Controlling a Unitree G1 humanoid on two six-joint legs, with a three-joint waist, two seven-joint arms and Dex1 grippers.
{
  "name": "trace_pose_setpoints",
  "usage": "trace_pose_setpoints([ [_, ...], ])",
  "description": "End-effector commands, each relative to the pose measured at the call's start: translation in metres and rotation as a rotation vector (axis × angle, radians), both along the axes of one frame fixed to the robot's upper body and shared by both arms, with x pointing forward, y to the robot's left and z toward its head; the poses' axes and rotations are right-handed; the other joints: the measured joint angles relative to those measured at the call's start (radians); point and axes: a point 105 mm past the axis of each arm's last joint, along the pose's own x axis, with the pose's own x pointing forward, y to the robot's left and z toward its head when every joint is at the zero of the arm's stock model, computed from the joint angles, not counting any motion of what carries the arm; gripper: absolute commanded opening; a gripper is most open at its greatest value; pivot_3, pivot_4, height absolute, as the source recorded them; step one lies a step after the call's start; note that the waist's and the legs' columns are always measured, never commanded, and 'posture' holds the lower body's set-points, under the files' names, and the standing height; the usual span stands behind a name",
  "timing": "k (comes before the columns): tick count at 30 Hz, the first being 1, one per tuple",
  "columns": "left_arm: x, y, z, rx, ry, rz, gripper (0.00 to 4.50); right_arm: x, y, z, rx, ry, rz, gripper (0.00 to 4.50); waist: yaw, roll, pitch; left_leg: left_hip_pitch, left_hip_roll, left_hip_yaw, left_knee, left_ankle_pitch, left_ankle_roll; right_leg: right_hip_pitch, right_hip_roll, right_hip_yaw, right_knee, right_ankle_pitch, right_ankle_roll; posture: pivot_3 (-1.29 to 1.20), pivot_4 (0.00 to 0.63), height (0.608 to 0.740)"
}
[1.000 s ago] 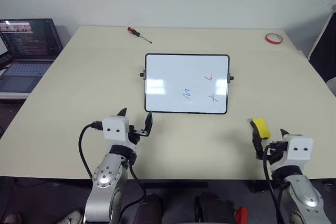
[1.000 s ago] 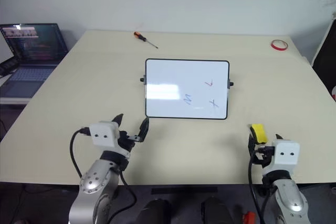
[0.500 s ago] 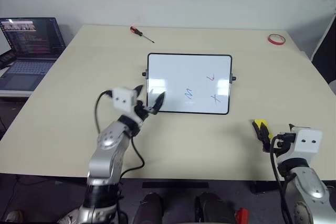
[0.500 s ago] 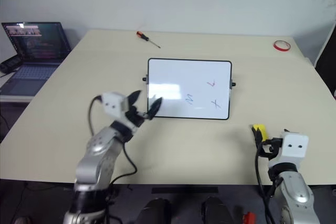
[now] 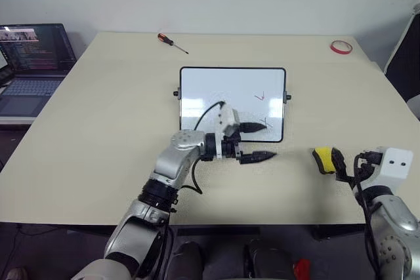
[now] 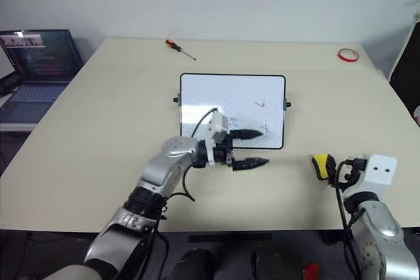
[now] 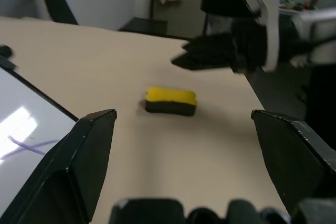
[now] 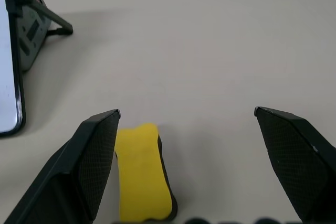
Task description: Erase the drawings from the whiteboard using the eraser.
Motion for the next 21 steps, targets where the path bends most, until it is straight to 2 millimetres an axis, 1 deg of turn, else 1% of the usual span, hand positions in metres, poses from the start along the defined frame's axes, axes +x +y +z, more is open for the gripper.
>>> trace_pose_setpoints([
  [1, -0.004, -0.008, 0.003, 0.037, -0.086, -0.087, 4.50, 0.008, 0.002, 0.015, 0.006, -0.043, 0.012, 4.49, 0.000, 0.000, 0.000, 0.000, 0.000, 0.000, 0.000, 0.000, 0.000, 0.000, 0.000, 0.000, 0.000, 0.000, 0.000, 0.00, 0.150, 0.740],
  [3, -0.004, -0.009, -0.002, 0.065, -0.118, -0.097, 4.50, 0.014, 0.007, 0.016, 0.011, -0.043, 0.033, 4.49, 0.000, 0.000, 0.000, 0.000, 0.000, 0.000, 0.000, 0.000, 0.000, 0.000, 0.000, 0.000, 0.000, 0.000, 0.000, 0.00, 0.150, 0.740],
  [7, 0.001, -0.007, -0.002, 0.065, -0.148, -0.073, 4.50, 0.020, 0.014, 0.014, 0.021, -0.034, 0.062, 4.49, 0.001, 0.000, 0.000, -0.001, 0.001, 0.000, 0.000, 0.000, 0.001, 0.000, 0.000, 0.000, 0.000, 0.000, 0.000, 0.00, 0.150, 0.740],
  [10, 0.005, -0.006, 0.001, 0.054, -0.161, -0.044, 4.50, 0.023, 0.022, 0.006, 0.031, -0.005, 0.098, 4.49, 0.001, 0.000, 0.000, -0.001, 0.001, 0.000, 0.000, -0.001, 0.001, -0.001, 0.000, 0.001, 0.000, 0.000, 0.000, 0.00, 0.150, 0.740],
  [14, 0.004, -0.003, 0.001, 0.051, -0.164, -0.032, 4.50, 0.019, 0.029, -0.007, 0.039, 0.037, 0.127, 4.49, 0.002, 0.000, 0.000, -0.001, 0.002, 0.000, 0.000, -0.001, 0.001, -0.001, 0.000, 0.000, 0.000, 0.000, 0.000, 0.00, 0.150, 0.740],
  [18, 0.005, 0.000, 0.002, 0.054, -0.164, -0.017, 4.50, 0.015, 0.031, -0.021, 0.035, 0.092, 0.151, 4.49, 0.001, 0.000, 0.000, -0.001, 0.002, 0.000, 0.000, -0.001, 0.001, -0.001, 0.000, 0.001, 0.000, 0.000, 0.000, 0.00, 0.150, 0.740],
  [21, 0.006, 0.002, 0.003, 0.052, -0.163, -0.009, 4.50, 0.015, 0.031, -0.026, 0.034, 0.104, 0.152, 4.49, 0.001, 0.000, 0.000, -0.001, 0.002, 0.000, 0.000, -0.001, 0.001, -0.001, 0.000, 0.001, 0.000, 0.000, 0.000, 0.00, 0.150, 0.740],
])
